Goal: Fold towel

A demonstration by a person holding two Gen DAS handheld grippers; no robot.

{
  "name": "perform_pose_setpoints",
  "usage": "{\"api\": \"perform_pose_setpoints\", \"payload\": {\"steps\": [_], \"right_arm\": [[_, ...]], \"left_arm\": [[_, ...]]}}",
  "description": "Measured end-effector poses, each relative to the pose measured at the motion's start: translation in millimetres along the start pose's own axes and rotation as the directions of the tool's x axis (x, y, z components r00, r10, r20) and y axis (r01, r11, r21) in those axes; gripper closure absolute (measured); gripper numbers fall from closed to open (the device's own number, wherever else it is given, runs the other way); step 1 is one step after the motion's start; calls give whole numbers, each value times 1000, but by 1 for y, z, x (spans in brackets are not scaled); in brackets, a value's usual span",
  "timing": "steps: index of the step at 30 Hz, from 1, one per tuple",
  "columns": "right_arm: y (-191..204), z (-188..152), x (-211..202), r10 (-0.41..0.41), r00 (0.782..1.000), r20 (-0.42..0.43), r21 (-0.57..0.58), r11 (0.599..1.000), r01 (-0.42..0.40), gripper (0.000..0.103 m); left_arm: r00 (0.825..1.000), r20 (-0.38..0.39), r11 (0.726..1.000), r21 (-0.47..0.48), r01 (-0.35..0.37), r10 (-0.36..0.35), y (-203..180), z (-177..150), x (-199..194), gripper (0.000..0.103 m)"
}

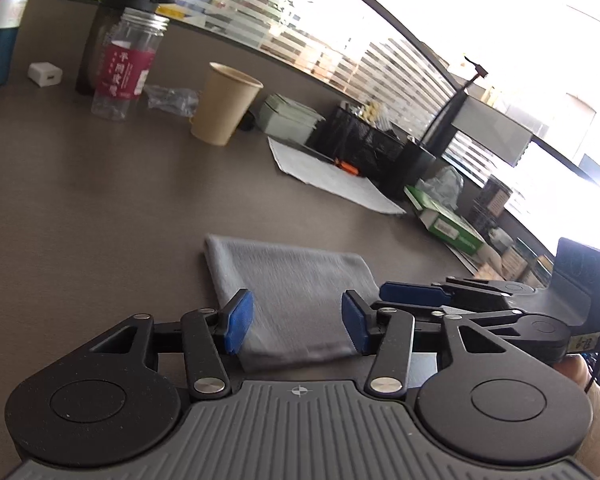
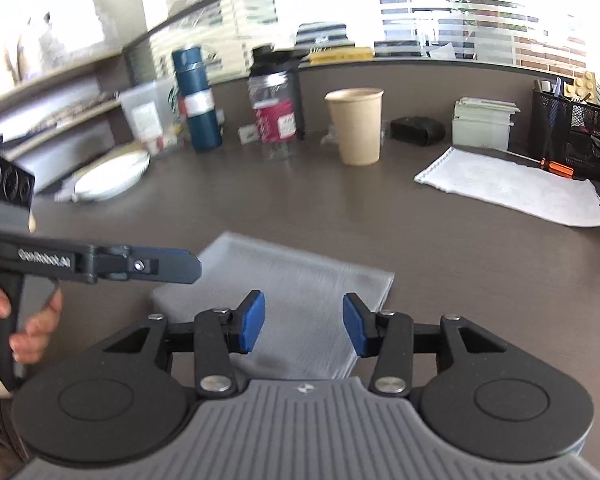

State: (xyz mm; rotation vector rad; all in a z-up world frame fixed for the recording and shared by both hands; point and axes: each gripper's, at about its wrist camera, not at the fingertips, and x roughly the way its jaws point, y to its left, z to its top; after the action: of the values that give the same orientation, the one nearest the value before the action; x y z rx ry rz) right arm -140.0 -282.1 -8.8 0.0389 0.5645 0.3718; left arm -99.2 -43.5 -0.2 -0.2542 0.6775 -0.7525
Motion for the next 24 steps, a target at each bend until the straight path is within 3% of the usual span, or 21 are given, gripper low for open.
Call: {"api": "perform_pose_setpoints", "payload": {"steps": [13,18,24], "right_arm": [[0,-9,-8,-25,1000,7,55,998,24,55],[8,-7,-8,24,999,29,73,997,-26,55],[10,-13,-8,21,1000,10,78,997,-22,54]], "left_arm": [[1000,-3,1000,8,-11,11,4,-11,-15,45],[999,24,999,-5,41,-41,0,-6,-13,45],[1000,-9,999,-29,18,-19,5,-6,-1,47]]}}
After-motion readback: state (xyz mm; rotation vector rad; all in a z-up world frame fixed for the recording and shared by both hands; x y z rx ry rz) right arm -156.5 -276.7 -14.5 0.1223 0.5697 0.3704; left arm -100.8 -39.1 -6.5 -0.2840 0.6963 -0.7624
